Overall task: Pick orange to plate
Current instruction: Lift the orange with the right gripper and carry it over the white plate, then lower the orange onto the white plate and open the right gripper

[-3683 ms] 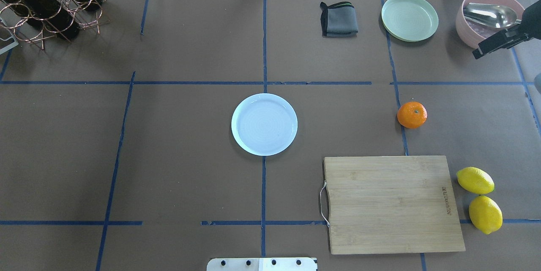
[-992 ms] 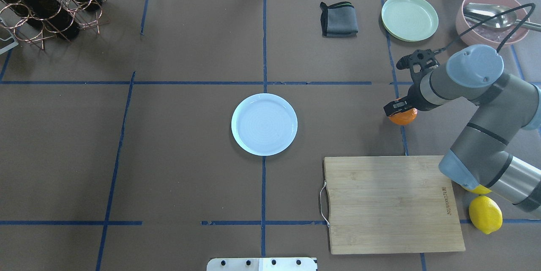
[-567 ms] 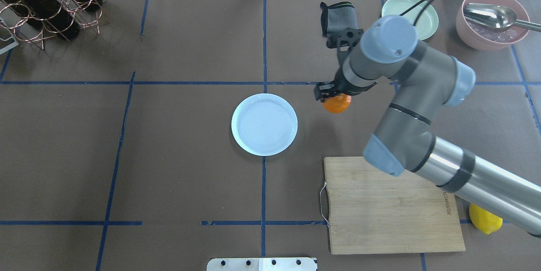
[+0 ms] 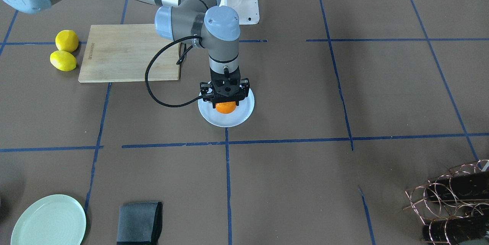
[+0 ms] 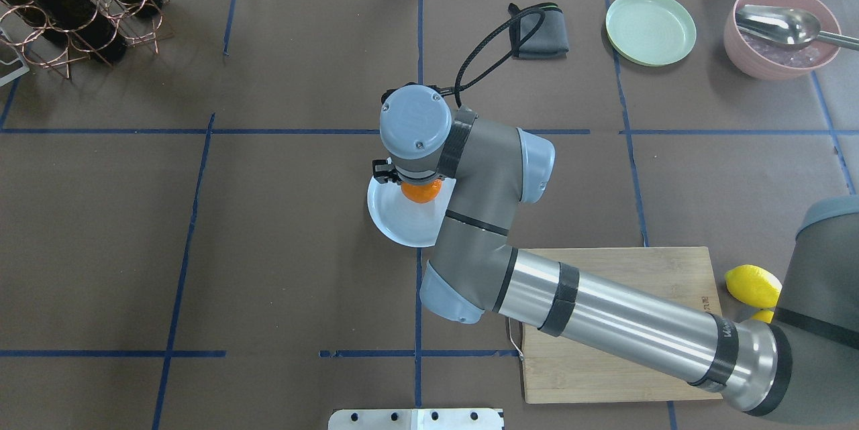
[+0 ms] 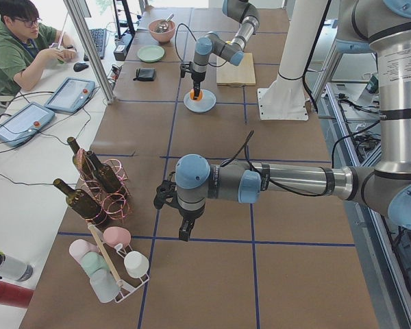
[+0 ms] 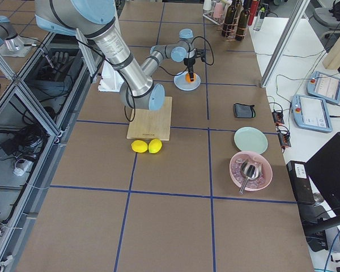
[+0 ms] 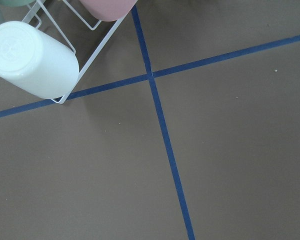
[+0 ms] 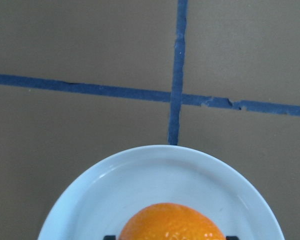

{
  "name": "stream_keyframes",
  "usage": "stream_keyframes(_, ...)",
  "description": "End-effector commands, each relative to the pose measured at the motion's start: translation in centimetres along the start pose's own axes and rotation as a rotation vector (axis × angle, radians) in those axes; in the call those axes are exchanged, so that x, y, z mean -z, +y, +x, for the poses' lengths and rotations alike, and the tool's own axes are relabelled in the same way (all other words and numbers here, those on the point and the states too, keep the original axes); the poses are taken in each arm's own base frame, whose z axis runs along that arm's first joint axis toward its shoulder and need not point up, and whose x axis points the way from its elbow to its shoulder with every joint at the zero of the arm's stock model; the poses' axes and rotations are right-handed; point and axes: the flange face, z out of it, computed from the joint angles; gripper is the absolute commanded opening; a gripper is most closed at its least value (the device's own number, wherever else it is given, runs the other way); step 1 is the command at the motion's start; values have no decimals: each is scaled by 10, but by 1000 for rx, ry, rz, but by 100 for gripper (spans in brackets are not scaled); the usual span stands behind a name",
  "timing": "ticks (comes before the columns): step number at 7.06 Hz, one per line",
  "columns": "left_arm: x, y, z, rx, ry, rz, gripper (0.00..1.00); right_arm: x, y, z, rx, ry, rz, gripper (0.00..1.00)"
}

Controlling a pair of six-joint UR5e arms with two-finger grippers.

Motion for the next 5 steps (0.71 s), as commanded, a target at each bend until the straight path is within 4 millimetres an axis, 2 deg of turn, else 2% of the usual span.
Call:
stream_keyframes(1,0,-1,0,-1,0,1,100,-13,17,-8,3,17,-9,52)
stream_keyframes(2,0,-1,0,-1,0,1,100,-14,18,-9,4,18,-12,72)
stream_keyframes(3,0,-1,0,-1,0,1,100,-11,16,-10,5,14,-9,97)
stream_keyframes(4,0,0,0,0,0,0,100,-8,16,-11,7,9,-6,100)
stream_keyframes(5,-1,0,0,1,0,-2,100,8,2,-6,12,-10,9,100)
